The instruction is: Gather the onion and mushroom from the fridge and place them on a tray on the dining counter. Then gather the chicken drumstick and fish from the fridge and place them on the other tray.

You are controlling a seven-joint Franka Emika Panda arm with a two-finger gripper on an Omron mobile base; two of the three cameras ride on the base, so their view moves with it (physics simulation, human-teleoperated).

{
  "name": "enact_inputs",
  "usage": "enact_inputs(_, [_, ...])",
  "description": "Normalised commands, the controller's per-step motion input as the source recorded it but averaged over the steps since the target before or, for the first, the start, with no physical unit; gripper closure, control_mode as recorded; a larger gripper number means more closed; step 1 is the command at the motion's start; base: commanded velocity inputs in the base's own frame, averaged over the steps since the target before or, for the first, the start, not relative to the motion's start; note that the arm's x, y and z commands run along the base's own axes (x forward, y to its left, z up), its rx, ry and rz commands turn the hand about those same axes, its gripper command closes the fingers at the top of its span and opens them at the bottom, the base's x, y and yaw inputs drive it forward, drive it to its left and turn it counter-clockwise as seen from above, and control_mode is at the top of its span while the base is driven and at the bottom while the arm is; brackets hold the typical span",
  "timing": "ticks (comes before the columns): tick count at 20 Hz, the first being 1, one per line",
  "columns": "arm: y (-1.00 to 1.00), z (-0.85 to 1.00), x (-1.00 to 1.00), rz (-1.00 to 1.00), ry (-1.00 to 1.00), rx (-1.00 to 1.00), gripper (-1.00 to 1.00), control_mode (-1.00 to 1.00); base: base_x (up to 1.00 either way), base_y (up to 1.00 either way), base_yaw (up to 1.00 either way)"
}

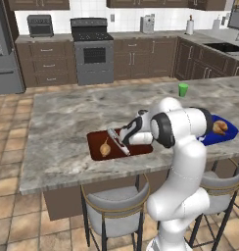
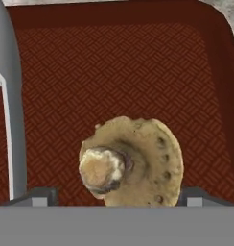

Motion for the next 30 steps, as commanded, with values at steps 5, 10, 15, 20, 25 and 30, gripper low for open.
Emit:
enact_inputs(5, [0.00,0.26,0.00,0.00,0.06,0.00,-1.00,-1.00,0.00,0.00,0.00])
enact_inputs(10, [0.00,0.35,-0.06,0.00,0.06,0.00,-1.00,-1.00,0.00,0.00,0.00])
enact_inputs(15, [0.00,0.46,-0.20,0.00,0.02,0.00,-1.00,-1.00,0.00,0.00,0.00])
enact_inputs(20, [0.00,0.54,-0.39,0.00,0.00,0.00,-1.00,-1.00,0.00,0.00,0.00])
enact_inputs(25, [0.00,0.56,-0.61,0.00,0.00,0.00,-1.00,-1.00,0.00,0.00,0.00])
enact_inputs(30, [0.00,0.61,-0.61,0.00,0.00,0.00,-1.00,-1.00,0.00,0.00,0.00])
